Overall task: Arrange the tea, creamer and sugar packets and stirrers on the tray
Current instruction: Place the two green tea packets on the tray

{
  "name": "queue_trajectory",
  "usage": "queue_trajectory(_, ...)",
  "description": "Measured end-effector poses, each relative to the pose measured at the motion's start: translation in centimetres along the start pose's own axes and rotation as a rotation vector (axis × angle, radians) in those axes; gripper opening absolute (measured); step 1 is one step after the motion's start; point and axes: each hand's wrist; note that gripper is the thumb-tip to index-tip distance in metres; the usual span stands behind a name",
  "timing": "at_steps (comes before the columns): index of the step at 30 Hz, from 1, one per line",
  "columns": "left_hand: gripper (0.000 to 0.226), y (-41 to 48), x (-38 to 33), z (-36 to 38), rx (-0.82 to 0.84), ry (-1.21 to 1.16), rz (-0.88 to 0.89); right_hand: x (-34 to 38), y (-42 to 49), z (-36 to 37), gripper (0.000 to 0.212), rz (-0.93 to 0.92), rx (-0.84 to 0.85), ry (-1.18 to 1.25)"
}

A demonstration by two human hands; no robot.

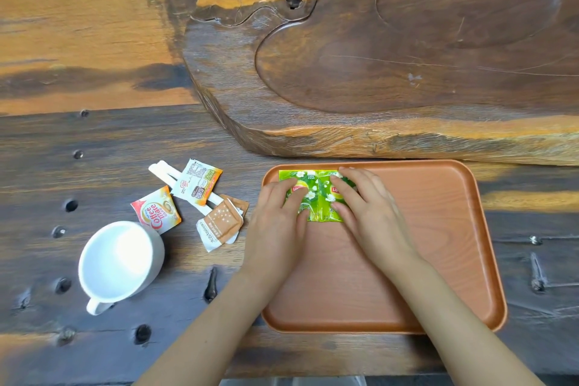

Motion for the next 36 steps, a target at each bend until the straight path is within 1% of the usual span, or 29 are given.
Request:
queue_trajectory(17, 0.031, -0.1, 0.0, 0.1, -0.008, 0.012, -0.006, -0.3, 0.2, -0.2, 0.039, -0.008, 0.012, 0.049)
queue_trajectory(22, 0.030, -0.2, 0.0, 0.1, -0.014, -0.015, -0.022, -0.2, 0.2, -0.3, 0.036, 0.036, 0.007, 0.194)
queue_trajectory(26, 0.028, -0.1, 0.0, -1.2, -0.020, -0.038, -0.026, 0.4, 0.2, -1.3, 0.029, 0.063, -0.077, 0.274)
queue_trajectory(29, 0.026, 0.4, 1.2, -4.1, -0.099, -0.080, -0.055, 2.5, 0.8, -2.1, 0.023, 0.069, -0.109, 0.324)
queue_trajectory(31, 0.027, 1.0, 3.2, -6.8, -0.168, -0.073, -0.092, 4.8, 1.5, -2.1, 0.018, 0.050, -0.068, 0.342)
queue_trajectory(32, 0.028, 1.4, 4.5, -8.1, -0.176, -0.048, -0.118, 6.2, 2.0, -2.0, 0.016, 0.028, -0.031, 0.339)
queue_trajectory(34, 0.032, 2.2, 7.9, -10.4, -0.114, 0.016, -0.209, 8.9, 3.2, -1.3, 0.015, -0.022, 0.050, 0.320)
queue_trajectory(36, 0.035, 2.9, 11.3, -12.4, 0.029, 0.082, -0.350, 11.7, 4.6, -0.3, 0.019, -0.032, 0.146, 0.308)
Point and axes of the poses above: each hand's wrist, its own y-axis towards the middle knuckle, its own z-axis out of the palm, x = y × z, and after that the axes turned 6 degrees about z, right-handed
